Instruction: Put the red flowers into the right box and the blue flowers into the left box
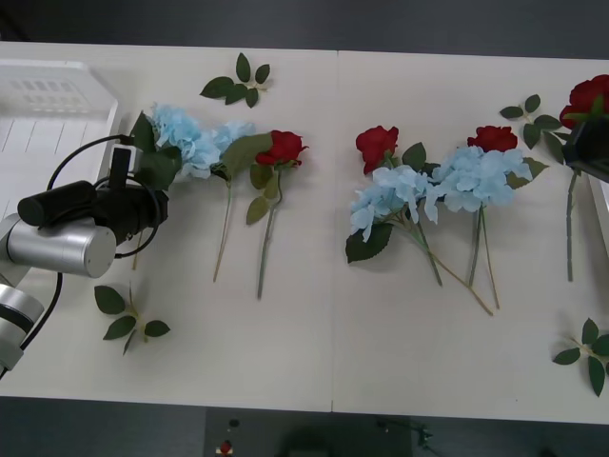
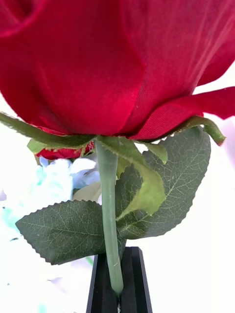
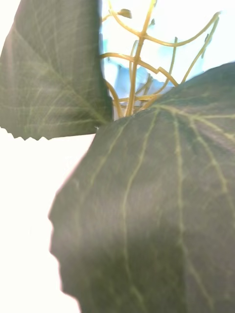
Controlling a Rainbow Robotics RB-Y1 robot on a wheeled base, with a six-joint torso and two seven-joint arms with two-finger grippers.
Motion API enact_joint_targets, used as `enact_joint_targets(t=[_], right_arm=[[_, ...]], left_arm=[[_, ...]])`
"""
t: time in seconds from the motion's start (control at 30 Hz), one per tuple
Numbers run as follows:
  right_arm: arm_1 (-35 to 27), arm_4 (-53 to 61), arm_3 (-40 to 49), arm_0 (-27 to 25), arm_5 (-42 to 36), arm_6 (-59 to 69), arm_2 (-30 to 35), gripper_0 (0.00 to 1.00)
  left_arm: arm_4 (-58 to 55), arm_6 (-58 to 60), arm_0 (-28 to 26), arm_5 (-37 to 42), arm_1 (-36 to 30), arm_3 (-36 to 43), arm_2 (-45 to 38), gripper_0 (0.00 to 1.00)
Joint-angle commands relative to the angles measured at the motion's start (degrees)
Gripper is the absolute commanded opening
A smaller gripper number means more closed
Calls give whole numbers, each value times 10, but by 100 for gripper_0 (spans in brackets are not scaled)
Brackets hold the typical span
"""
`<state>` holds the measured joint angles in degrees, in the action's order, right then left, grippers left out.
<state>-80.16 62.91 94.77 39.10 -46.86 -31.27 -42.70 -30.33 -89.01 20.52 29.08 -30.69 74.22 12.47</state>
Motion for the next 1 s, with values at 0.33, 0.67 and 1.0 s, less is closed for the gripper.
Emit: enact_joint_targets(t=[0.33,0.67,1.0], right_arm=[[-133,-2,-71,-59,-11,-203,7,0],[-104,109,-252,-59,15,-406,7,0],[-88,150,-262,-59,52,-461,7,100]], left_arm=[[-19,19,-55,23,-140,218,-54,0],[-17,14,-171,169,-236,342,-249,0],[-23,-7,-174,191,-267,240,-303,27]])
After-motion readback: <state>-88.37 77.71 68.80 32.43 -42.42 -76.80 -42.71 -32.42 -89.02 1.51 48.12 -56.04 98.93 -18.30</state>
